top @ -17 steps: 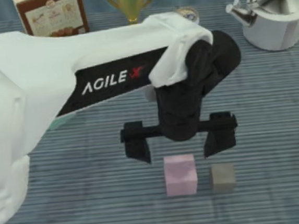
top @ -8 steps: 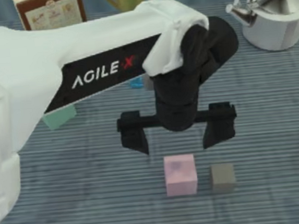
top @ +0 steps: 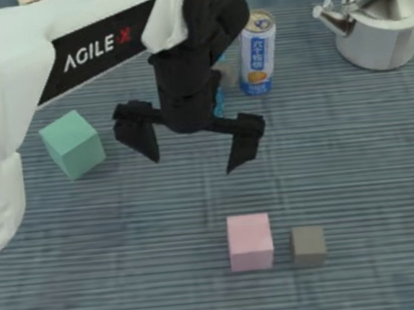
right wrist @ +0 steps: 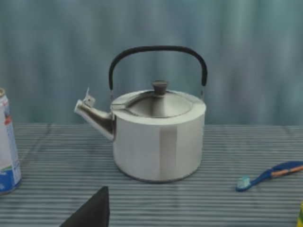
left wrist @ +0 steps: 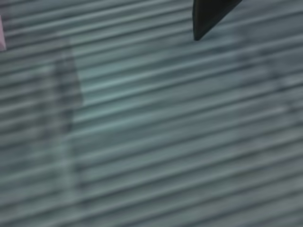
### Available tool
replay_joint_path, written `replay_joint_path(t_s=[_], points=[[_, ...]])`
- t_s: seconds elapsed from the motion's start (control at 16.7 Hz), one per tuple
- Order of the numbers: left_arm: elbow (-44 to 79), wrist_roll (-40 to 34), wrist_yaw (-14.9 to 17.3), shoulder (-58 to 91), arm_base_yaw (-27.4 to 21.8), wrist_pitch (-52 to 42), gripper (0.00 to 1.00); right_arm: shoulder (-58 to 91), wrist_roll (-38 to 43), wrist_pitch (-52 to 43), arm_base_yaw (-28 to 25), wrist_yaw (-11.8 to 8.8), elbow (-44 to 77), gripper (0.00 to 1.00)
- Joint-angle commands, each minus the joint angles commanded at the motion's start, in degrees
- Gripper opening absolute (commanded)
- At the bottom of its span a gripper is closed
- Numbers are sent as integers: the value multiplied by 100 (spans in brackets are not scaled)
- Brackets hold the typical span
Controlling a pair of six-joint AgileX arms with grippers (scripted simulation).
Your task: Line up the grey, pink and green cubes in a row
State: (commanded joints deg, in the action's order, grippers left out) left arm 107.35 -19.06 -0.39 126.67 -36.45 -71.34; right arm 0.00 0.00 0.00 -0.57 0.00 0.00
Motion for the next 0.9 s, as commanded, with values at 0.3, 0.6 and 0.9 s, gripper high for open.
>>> replay_joint_path(t_s=[0.3,0.6,0.9], points=[[423,2945,26,397,1143,-273,100,0,0,0,0,0,0,100],[779,5327,42,563,2167,-375,100,0,0,0,0,0,0,100],[945,6229,62,536,2663,-343,100,0,0,0,0,0,0,100]])
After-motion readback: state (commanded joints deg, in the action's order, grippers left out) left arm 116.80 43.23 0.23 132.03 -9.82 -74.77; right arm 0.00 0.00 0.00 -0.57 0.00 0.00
